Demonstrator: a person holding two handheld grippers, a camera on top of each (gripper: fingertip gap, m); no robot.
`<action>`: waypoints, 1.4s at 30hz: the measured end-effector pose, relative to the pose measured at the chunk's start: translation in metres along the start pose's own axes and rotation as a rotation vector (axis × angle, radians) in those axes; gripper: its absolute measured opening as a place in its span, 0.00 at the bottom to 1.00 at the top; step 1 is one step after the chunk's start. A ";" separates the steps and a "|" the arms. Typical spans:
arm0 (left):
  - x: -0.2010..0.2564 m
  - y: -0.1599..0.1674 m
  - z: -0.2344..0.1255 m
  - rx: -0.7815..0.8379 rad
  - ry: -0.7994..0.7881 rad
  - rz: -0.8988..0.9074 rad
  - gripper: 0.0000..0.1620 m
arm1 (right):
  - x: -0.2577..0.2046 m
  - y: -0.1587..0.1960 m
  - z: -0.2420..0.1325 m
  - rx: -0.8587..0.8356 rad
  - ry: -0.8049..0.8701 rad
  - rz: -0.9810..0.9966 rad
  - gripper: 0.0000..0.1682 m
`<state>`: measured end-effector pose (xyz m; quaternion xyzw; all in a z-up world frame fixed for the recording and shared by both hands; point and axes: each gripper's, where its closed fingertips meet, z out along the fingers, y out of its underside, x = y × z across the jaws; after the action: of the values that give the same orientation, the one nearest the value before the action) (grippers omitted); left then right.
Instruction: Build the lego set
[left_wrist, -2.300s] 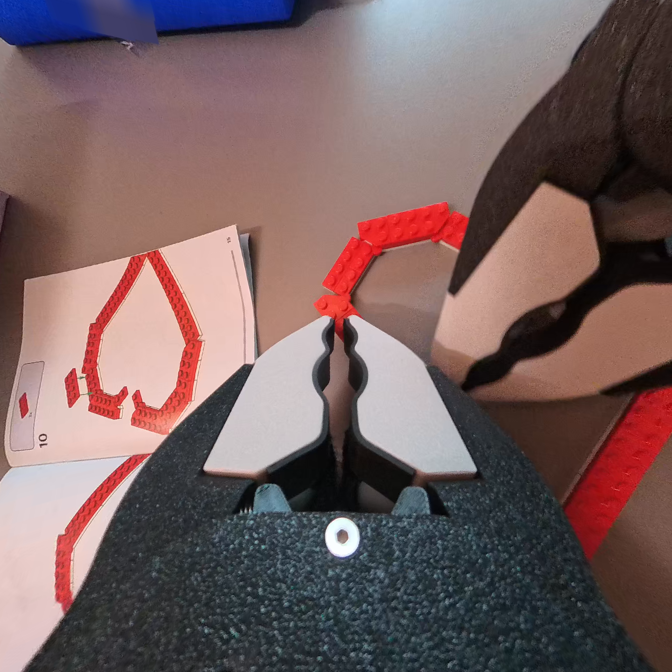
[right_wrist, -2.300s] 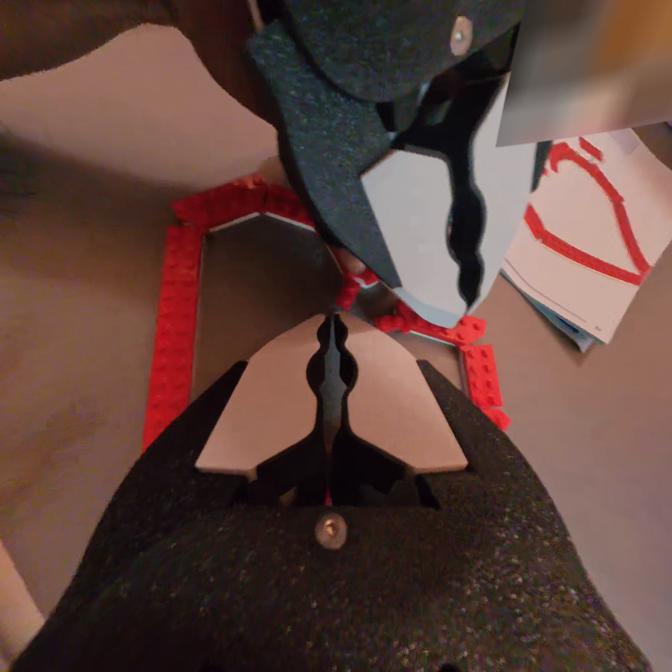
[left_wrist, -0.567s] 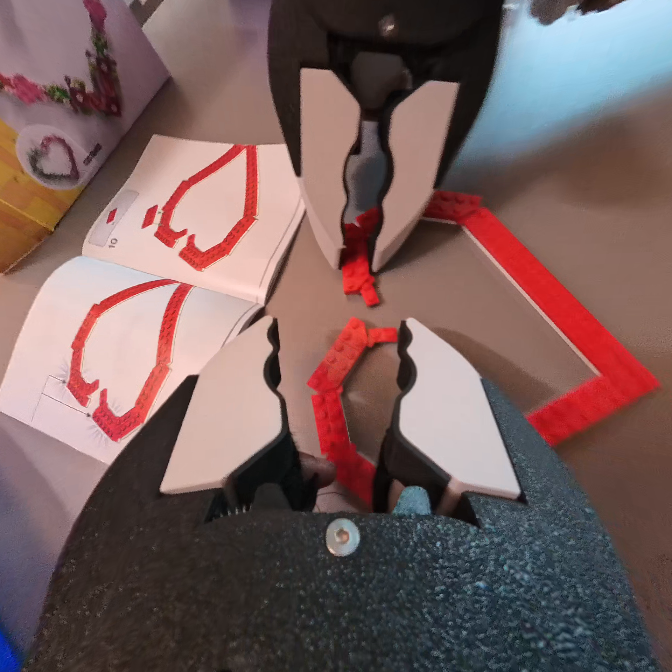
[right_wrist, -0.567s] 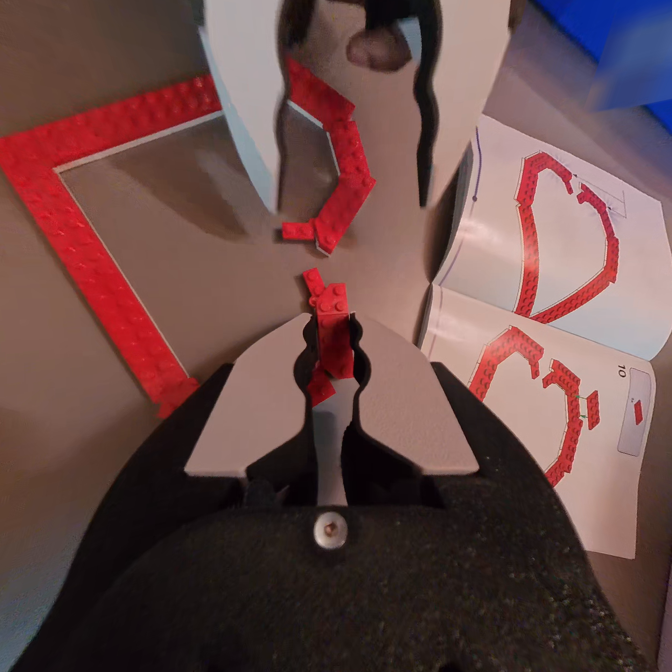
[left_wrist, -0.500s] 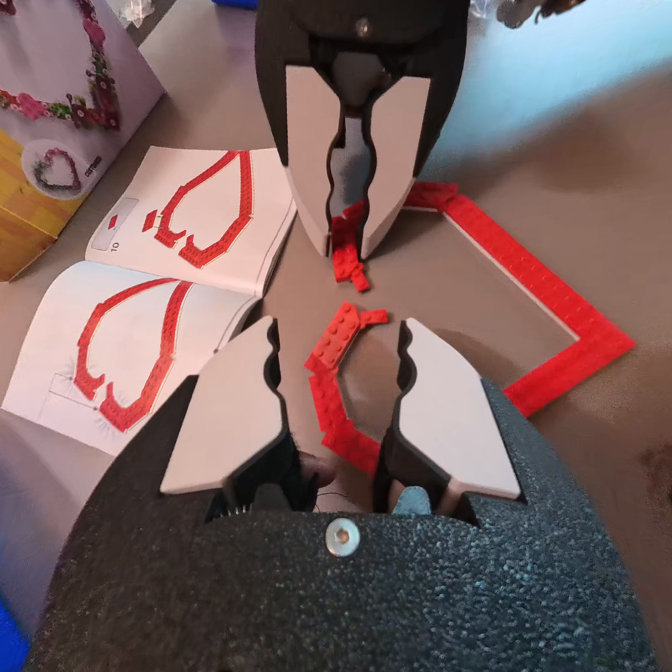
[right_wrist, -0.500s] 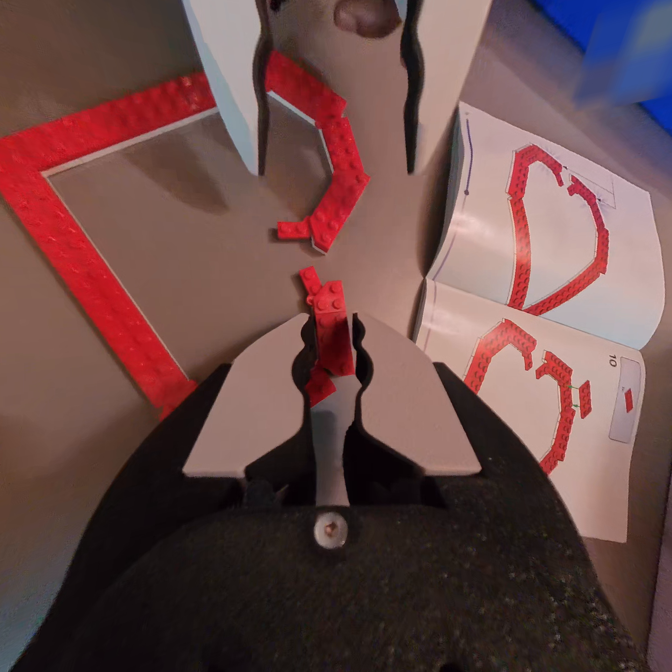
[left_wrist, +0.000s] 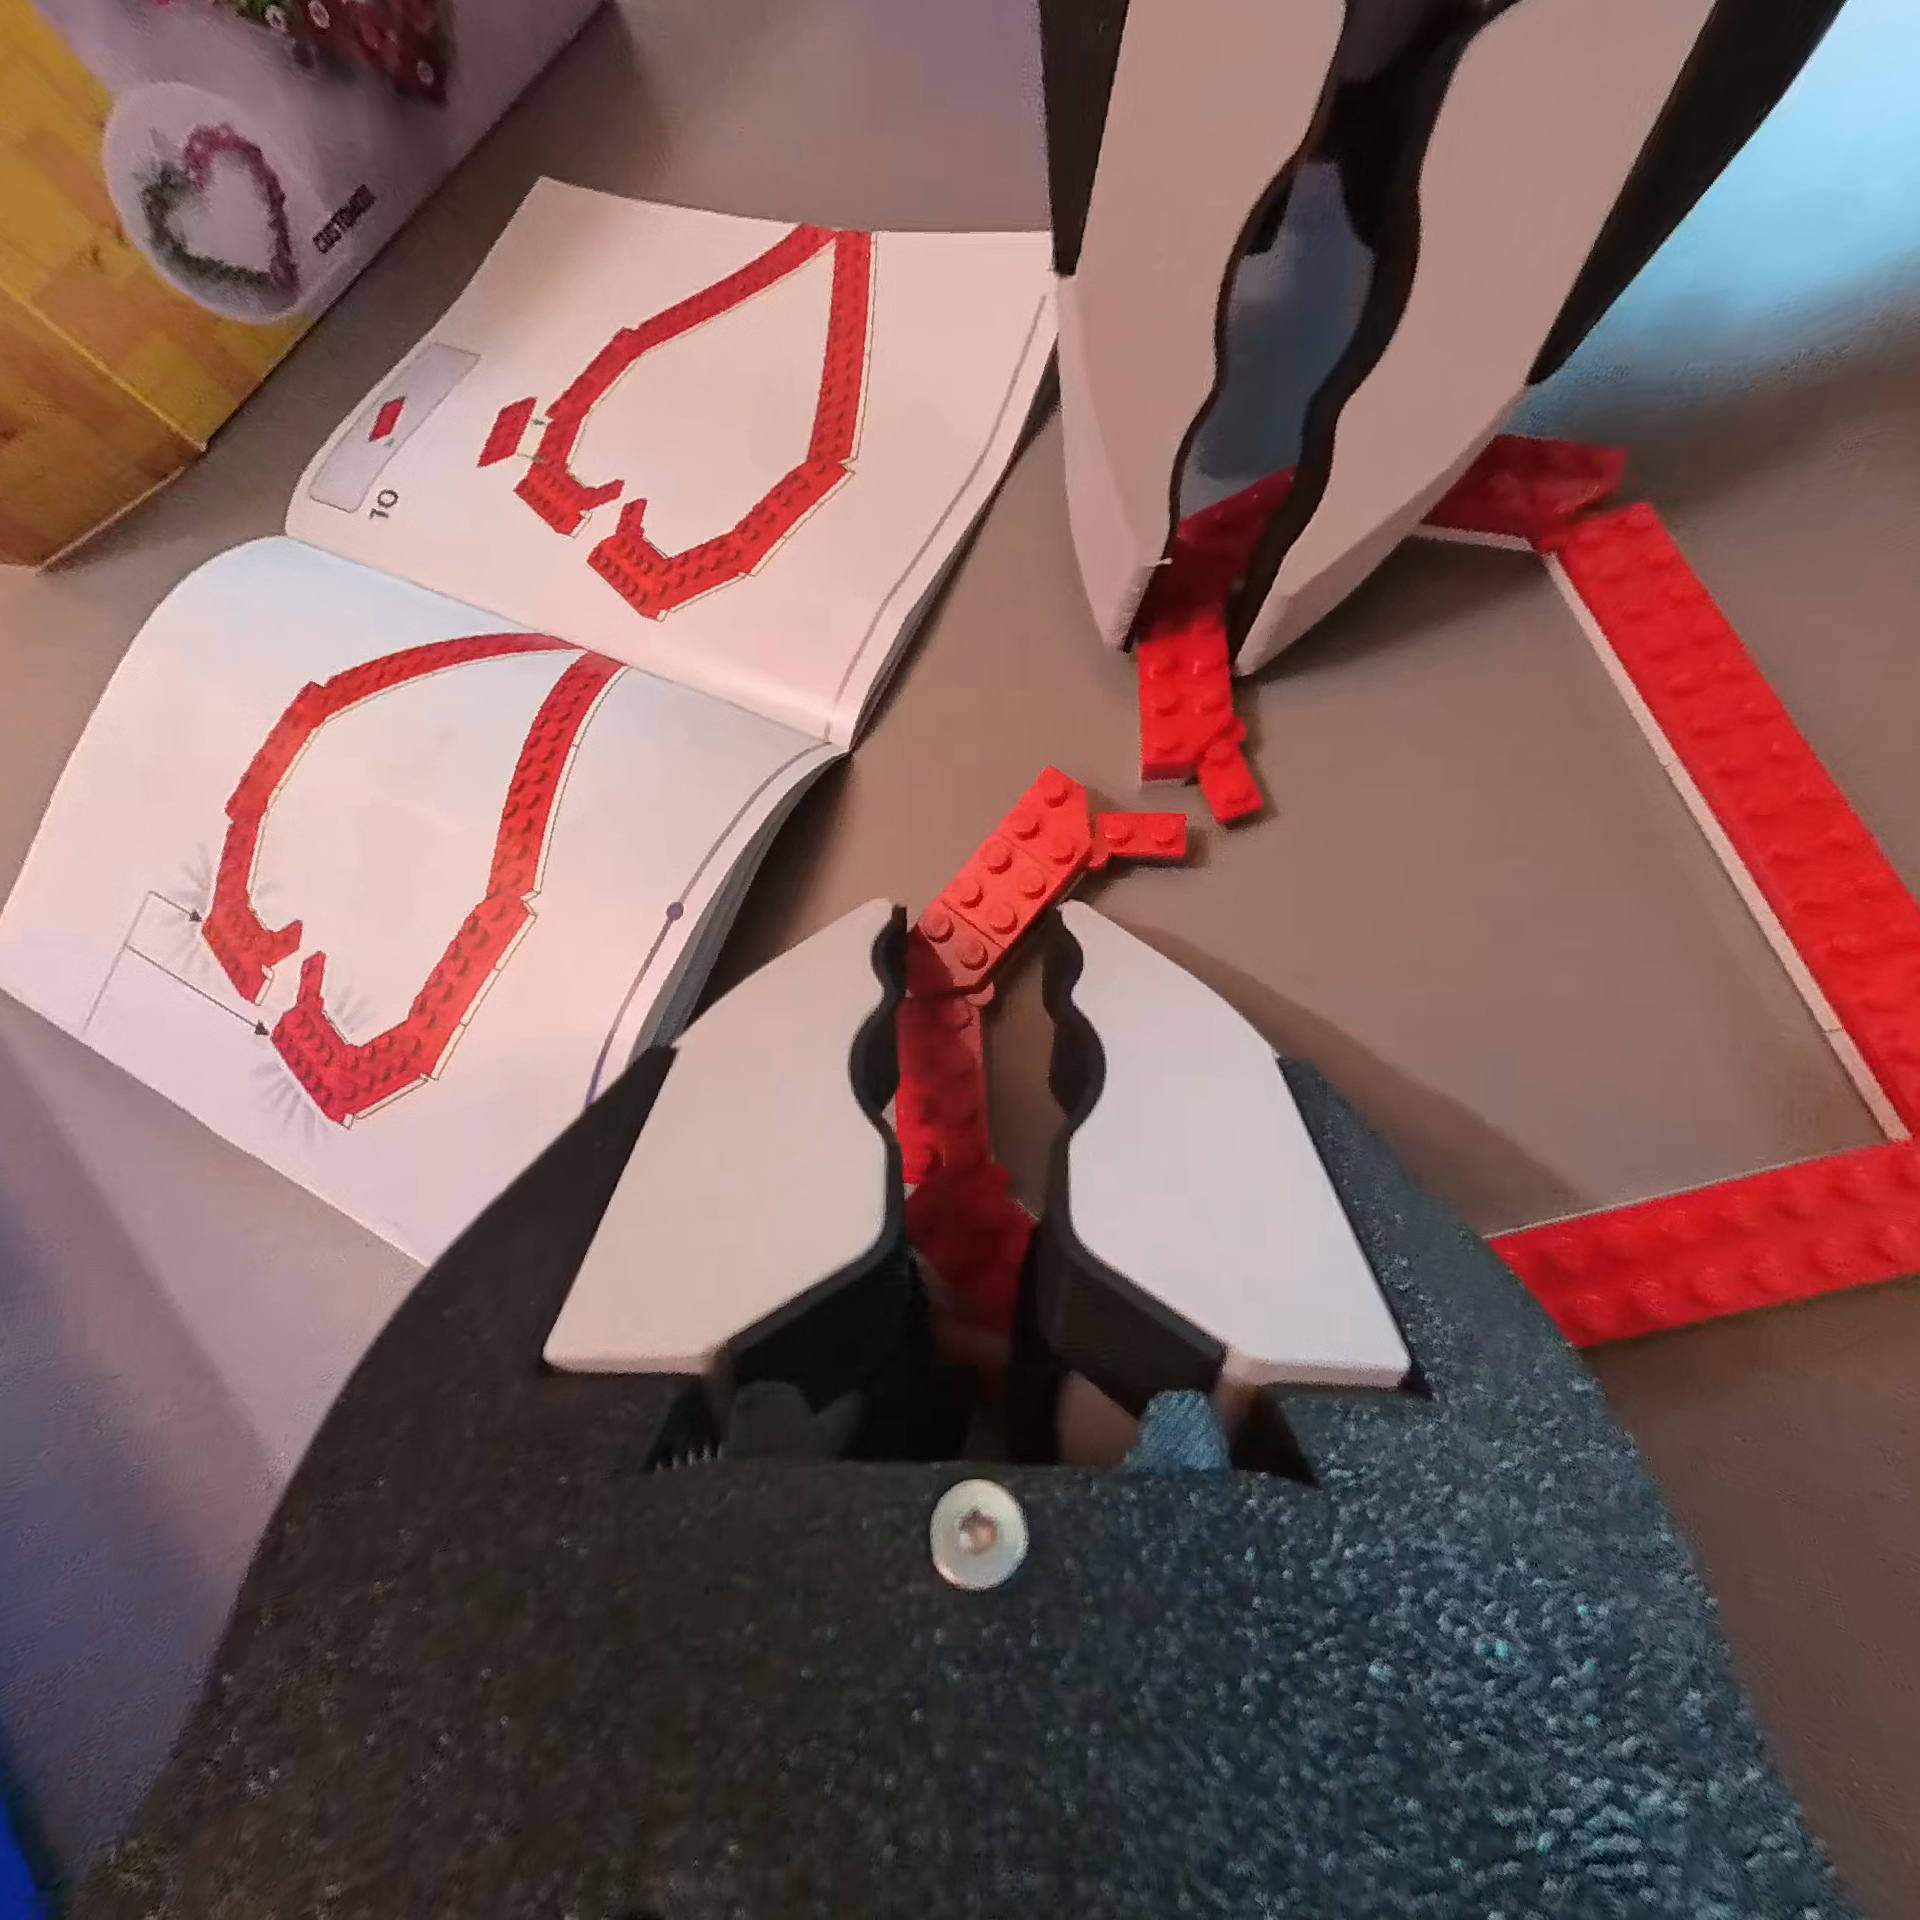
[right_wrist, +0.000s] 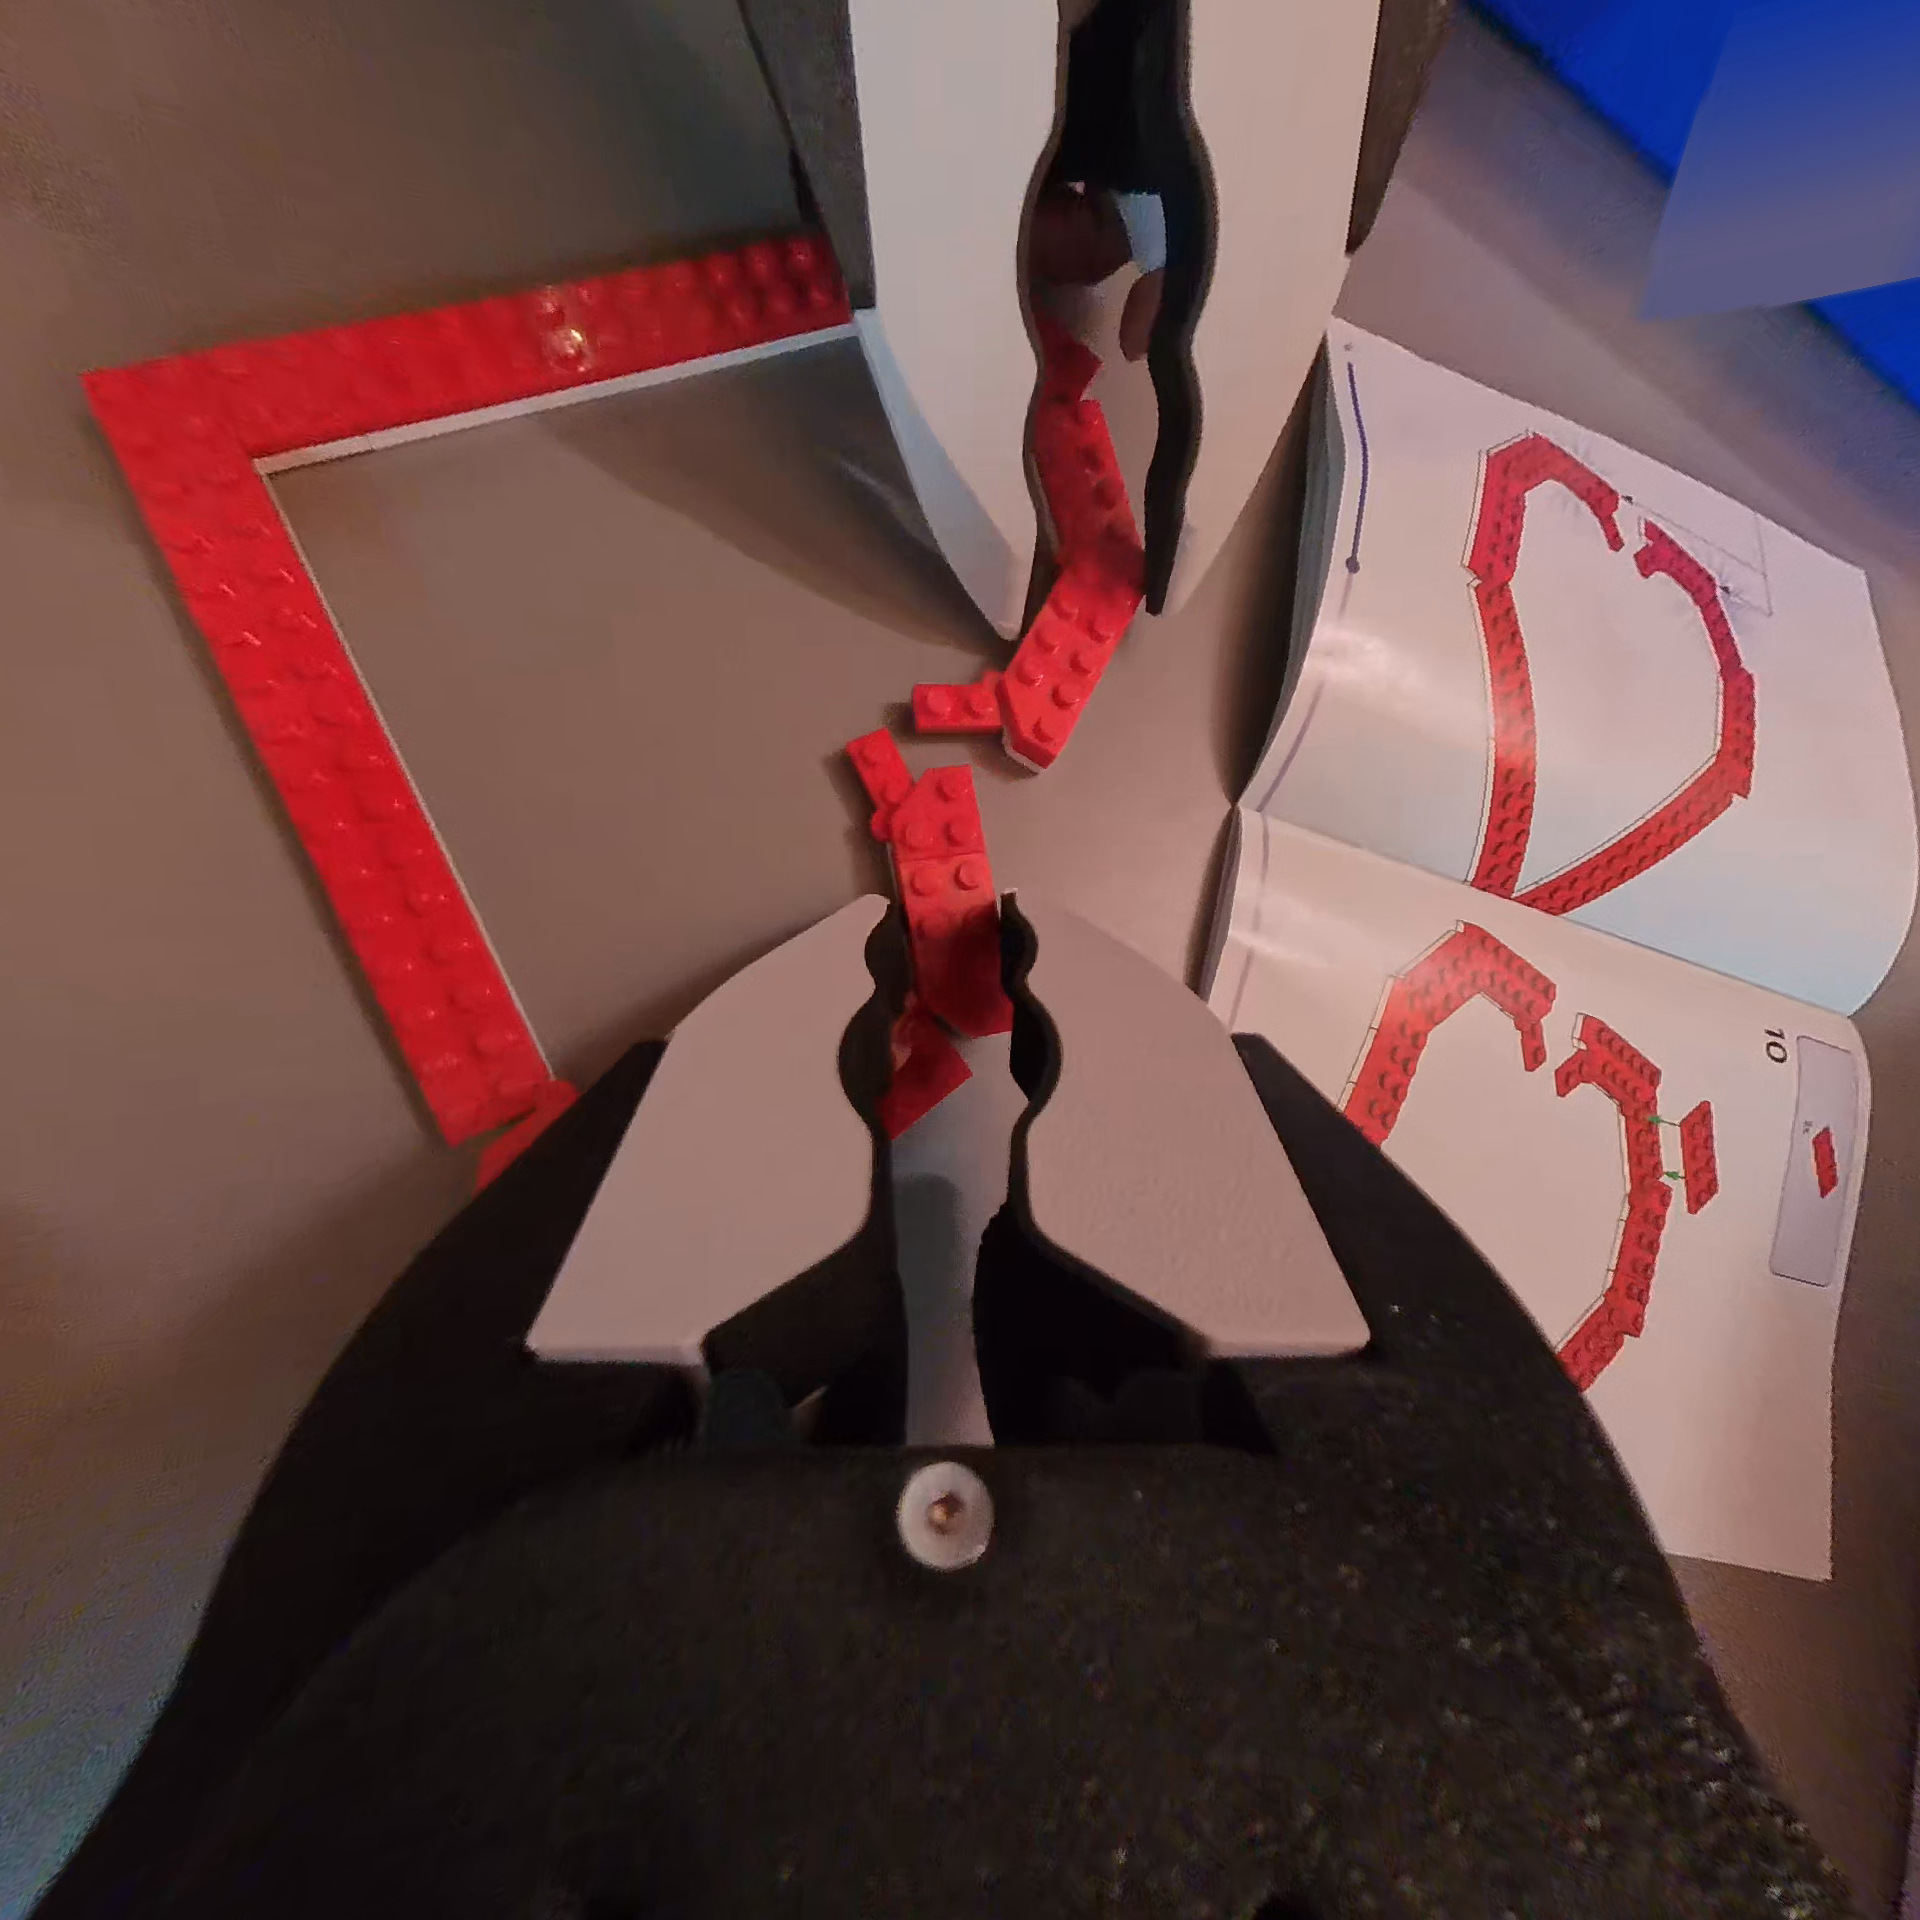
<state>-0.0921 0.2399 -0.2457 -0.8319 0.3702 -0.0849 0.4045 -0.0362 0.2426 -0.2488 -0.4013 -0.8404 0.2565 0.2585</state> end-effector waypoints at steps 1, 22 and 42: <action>0.001 0.000 0.000 -0.003 0.000 0.014 0.15 | 0.000 0.000 0.000 -0.001 0.004 0.006 0.11; 0.007 -0.001 -0.006 -0.011 0.185 0.261 0.22 | 0.006 0.004 -0.005 0.011 0.149 0.164 0.22; 0.022 -0.001 0.002 -0.081 0.453 0.373 0.11 | -0.004 -0.004 0.004 -0.038 -0.174 -0.127 0.10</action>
<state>-0.0754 0.2262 -0.2497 -0.7250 0.6006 -0.1777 0.2866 -0.0393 0.2364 -0.2498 -0.3284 -0.8881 0.2575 0.1929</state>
